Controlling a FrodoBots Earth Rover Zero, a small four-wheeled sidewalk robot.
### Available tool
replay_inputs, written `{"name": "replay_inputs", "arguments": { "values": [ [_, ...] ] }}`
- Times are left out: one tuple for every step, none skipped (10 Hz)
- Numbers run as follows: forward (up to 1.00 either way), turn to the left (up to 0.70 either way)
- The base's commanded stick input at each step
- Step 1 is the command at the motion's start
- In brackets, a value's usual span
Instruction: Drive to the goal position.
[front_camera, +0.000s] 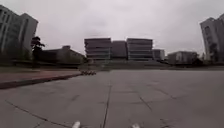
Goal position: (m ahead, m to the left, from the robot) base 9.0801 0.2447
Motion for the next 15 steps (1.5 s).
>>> {"name": "replay_inputs", "arguments": {
  "values": [
    [0.70,0.00],
    [0.70,0.00],
    [0.70,0.00],
    [0.70,0.00],
    [0.70,0.00],
    [0.70,0.00],
    [0.70,0.00],
    [0.70,0.00],
    [0.70,0.00],
    [0.70,-0.02],
    [0.70,-0.02],
    [0.70,-0.02],
    [0.70,-0.02],
    [0.70,-0.03],
    [0.70,-0.31]
  ]
}}
